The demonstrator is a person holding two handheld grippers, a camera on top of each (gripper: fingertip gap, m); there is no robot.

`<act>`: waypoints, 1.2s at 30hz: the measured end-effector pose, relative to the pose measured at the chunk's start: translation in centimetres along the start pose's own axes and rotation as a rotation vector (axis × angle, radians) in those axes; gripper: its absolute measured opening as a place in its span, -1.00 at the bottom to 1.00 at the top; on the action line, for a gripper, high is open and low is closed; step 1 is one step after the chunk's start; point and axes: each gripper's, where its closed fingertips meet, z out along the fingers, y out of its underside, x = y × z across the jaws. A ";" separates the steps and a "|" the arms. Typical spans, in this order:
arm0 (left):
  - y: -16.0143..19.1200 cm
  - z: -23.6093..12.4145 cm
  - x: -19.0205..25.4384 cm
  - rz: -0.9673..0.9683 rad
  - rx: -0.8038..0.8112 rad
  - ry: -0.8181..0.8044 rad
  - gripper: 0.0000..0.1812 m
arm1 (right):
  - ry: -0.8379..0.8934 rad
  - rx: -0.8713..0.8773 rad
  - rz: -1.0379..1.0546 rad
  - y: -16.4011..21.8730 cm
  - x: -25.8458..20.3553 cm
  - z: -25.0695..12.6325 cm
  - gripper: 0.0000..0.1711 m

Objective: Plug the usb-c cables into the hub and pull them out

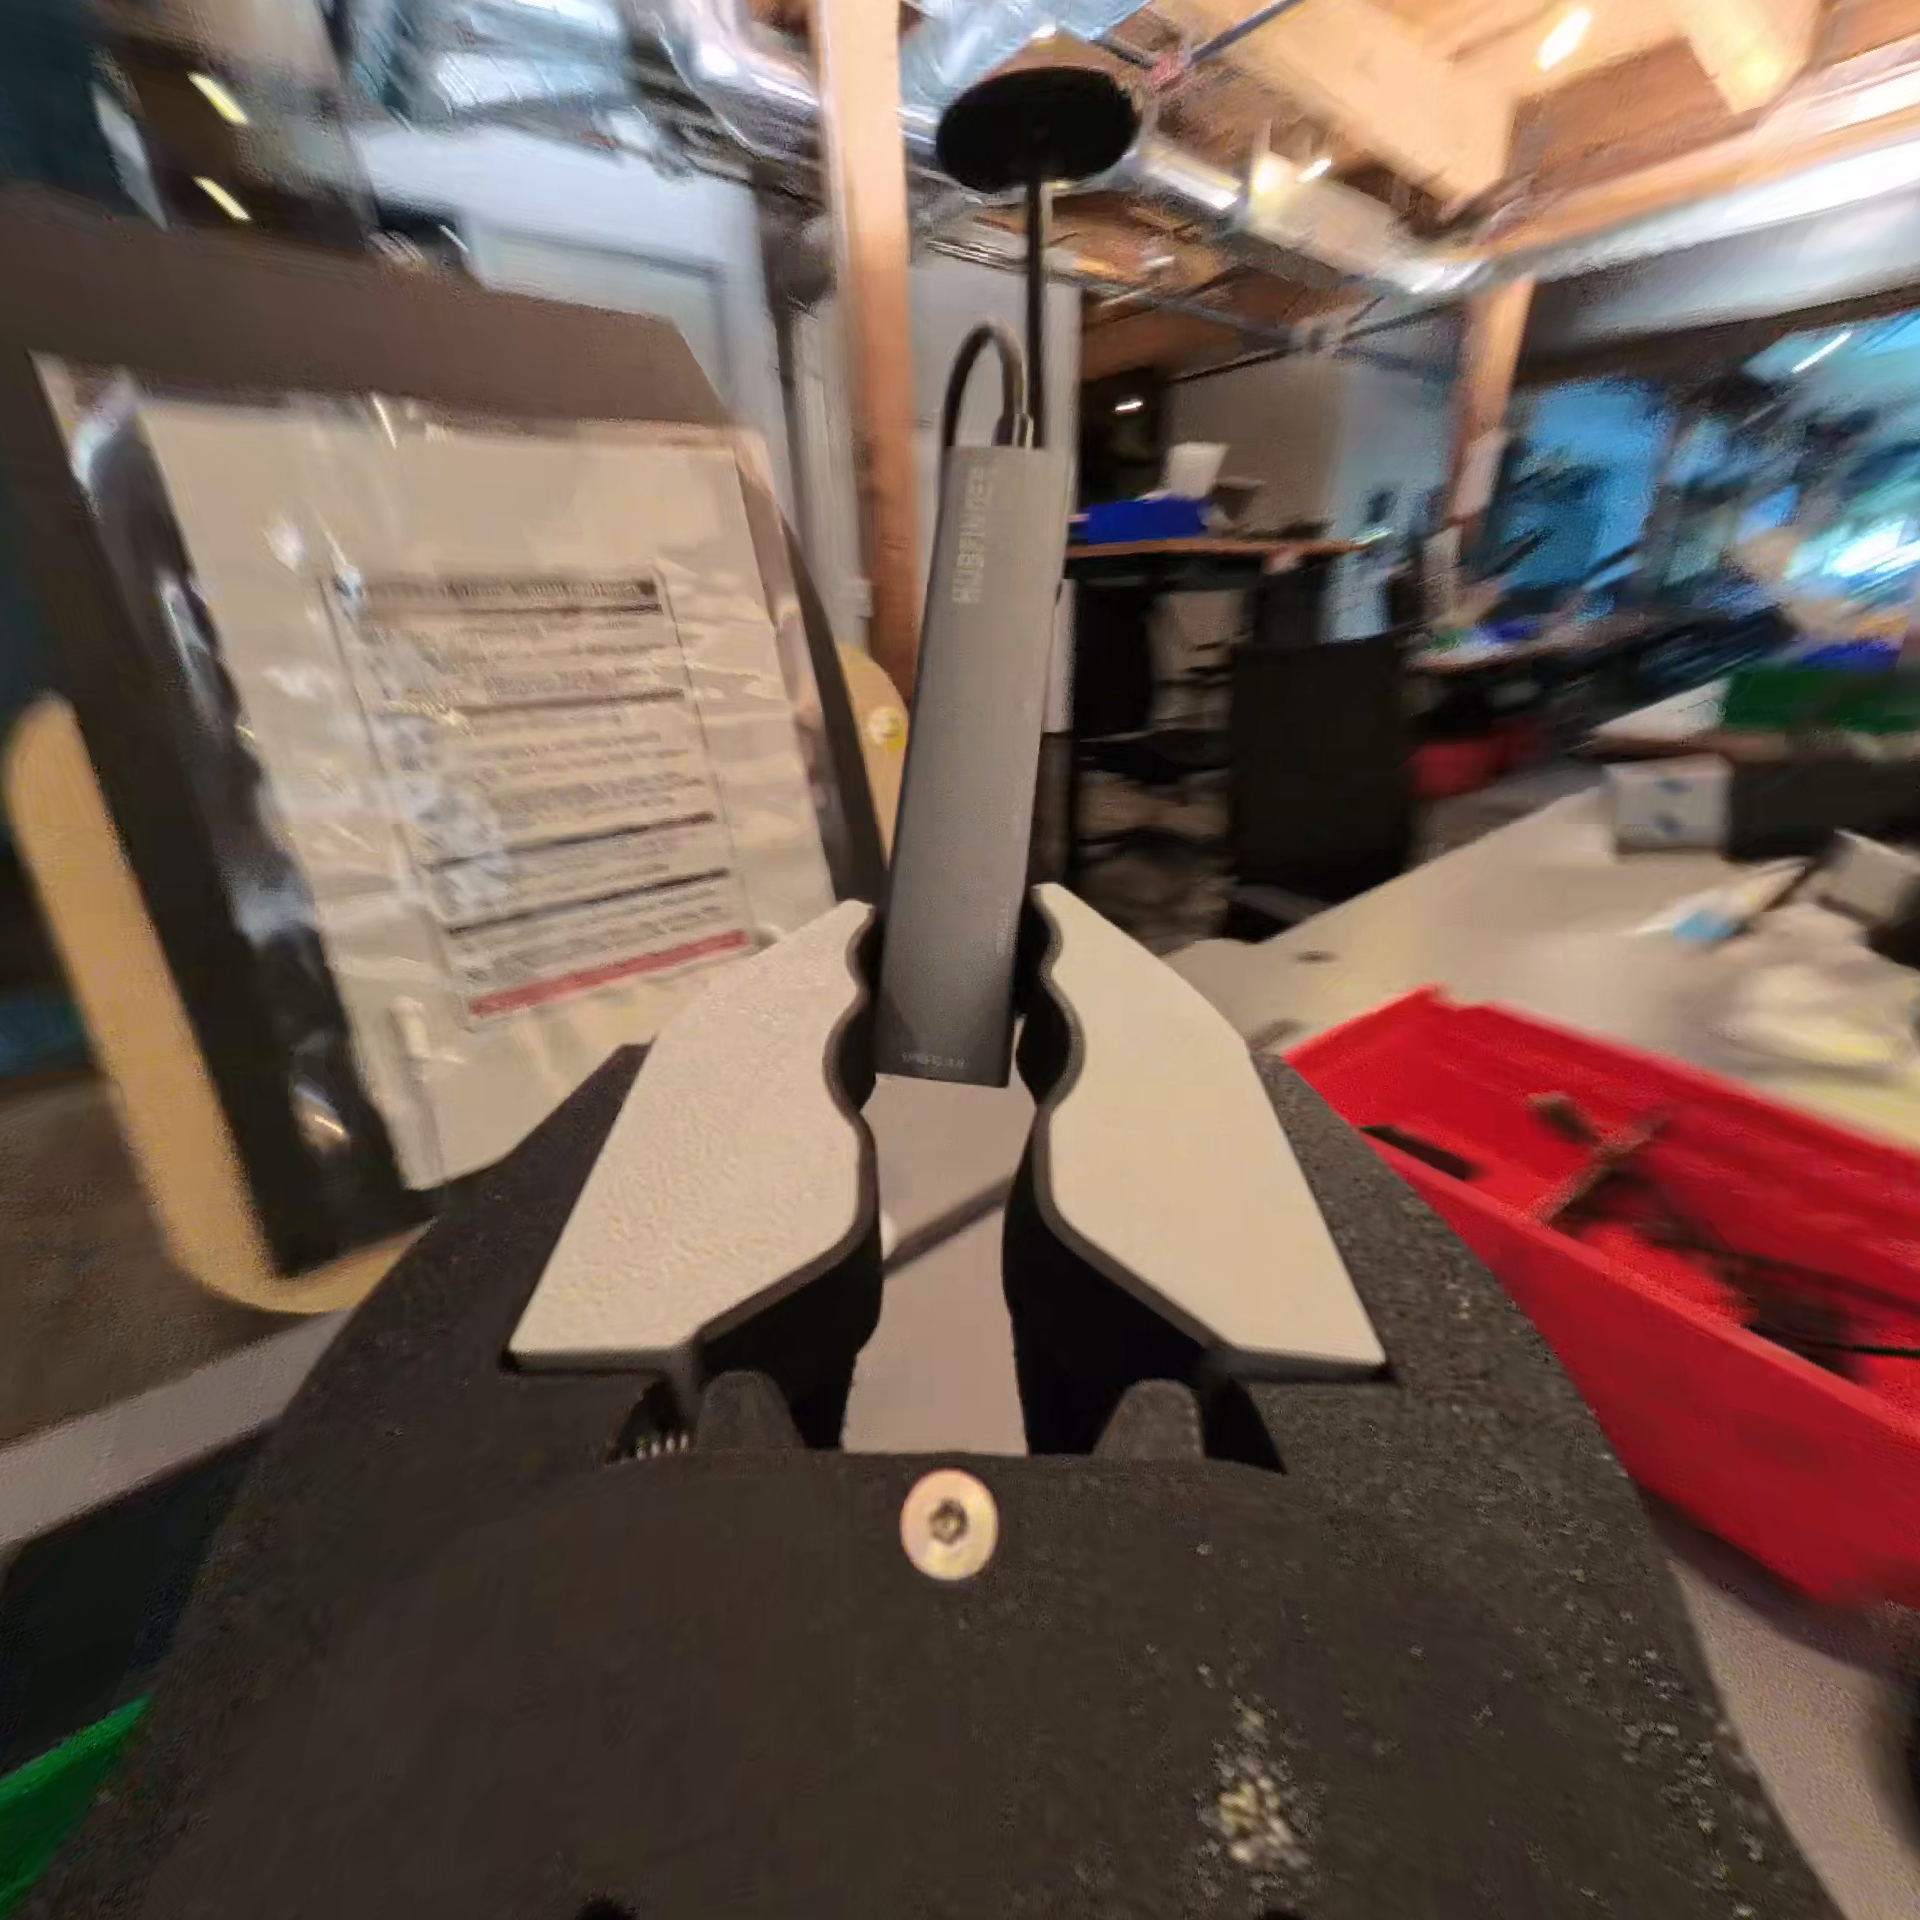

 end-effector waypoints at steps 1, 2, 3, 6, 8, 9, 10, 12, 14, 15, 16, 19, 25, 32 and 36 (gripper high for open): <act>-0.7 -0.7 -0.7 -0.123 0.019 0.108 -0.75 | 0.000 0.016 0.011 -0.6 0.1 -0.1 -0.85; -1.8 -1.6 -0.8 -0.217 0.057 0.218 -0.75 | -0.038 0.017 0.077 -0.6 -0.1 0.0 -0.85; -2.5 -2.3 -1.2 -0.244 0.077 0.246 -0.75 | -0.081 0.011 0.150 -0.3 -0.1 0.3 -0.84; -3.6 -3.2 -0.3 -0.110 0.089 0.264 -0.75 | -0.169 -0.021 0.242 1.1 0.6 0.5 -0.84; -4.3 -3.7 1.4 -0.062 0.104 0.319 -0.76 | -0.178 -0.071 0.181 2.5 1.9 0.1 -0.84; -4.6 -4.0 2.5 -0.055 0.115 0.359 -0.75 | -0.245 -0.098 0.147 3.1 1.9 -0.4 -0.85; -4.8 -4.2 3.5 -0.053 0.117 0.398 -0.73 | -0.290 -0.152 0.131 4.2 2.3 -1.0 -0.84; -4.5 -4.1 4.9 -0.056 0.080 0.449 -0.72 | -0.433 -0.273 0.172 6.7 2.7 -3.1 -0.84; -3.5 -3.8 6.3 -0.036 0.016 0.499 -0.73 | -0.588 -0.347 0.304 8.8 3.1 -6.2 -0.85; -3.3 -3.7 6.6 -0.023 -0.001 0.504 -0.73 | -0.668 -0.370 0.364 9.9 3.1 -7.9 -0.85; -3.4 -3.7 6.8 -0.017 0.005 0.500 -0.73 | -0.758 -0.368 0.394 10.8 2.8 -9.8 -0.85; -3.8 -4.0 8.0 -0.014 0.017 0.541 -0.74 | -1.036 -0.349 0.547 13.5 0.9 -15.2 -0.84; -3.8 -4.2 9.6 0.012 -0.006 0.580 -0.73 | -1.138 -0.511 0.730 20.0 -1.4 -17.5 -0.84; -4.4 -4.7 10.5 0.051 0.006 0.581 -0.73 | -1.313 -0.912 1.031 25.5 -5.6 -21.1 -0.84; -4.2 -4.7 10.8 0.063 -0.015 0.581 -0.74 | -1.181 -1.108 1.203 28.6 -5.2 -22.7 -0.76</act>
